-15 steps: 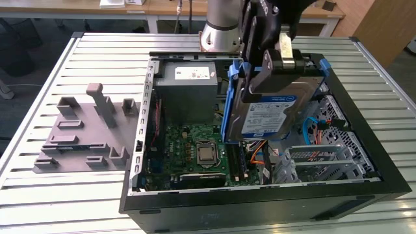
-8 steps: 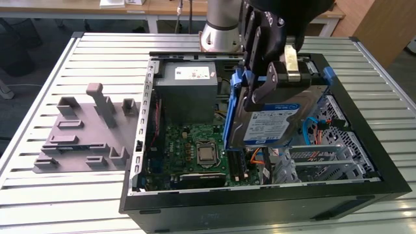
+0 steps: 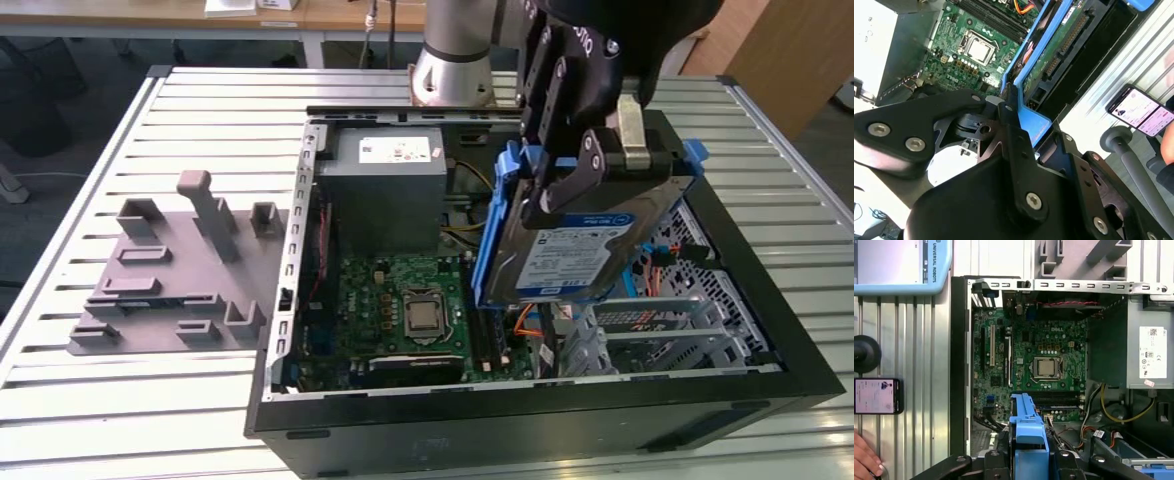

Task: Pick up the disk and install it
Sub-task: 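Insert the disk into the insertion slot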

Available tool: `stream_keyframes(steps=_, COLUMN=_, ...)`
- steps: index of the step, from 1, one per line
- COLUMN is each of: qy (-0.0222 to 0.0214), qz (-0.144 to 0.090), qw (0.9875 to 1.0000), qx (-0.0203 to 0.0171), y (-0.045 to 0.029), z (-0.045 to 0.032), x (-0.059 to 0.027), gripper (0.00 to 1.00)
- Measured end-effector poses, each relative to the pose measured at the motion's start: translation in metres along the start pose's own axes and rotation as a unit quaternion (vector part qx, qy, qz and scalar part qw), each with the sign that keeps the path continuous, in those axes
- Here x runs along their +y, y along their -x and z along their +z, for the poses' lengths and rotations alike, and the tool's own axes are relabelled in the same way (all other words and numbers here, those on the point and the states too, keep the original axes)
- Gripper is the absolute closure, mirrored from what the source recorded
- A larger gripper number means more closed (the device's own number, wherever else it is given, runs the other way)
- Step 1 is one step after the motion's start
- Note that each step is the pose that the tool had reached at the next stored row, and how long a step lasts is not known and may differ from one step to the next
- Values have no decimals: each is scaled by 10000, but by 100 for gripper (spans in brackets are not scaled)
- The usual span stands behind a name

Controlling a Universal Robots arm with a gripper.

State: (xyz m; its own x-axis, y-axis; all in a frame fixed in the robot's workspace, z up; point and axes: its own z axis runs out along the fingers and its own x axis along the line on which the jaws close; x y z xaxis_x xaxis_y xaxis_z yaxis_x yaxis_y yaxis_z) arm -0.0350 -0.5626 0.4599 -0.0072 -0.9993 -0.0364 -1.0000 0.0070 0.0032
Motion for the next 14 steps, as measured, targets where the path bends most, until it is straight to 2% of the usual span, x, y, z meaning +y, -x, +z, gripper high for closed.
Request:
stream_keyframes(steps=6, qy=-1, qz=-1, qw=10000, qx=-2, y=-23, z=7, x=-13, gripper=64)
stream_keyframes(steps=14, qy=-1, qz=0, qw=10000, qx=-1, y=-27, z=10, x=-98, gripper=64)
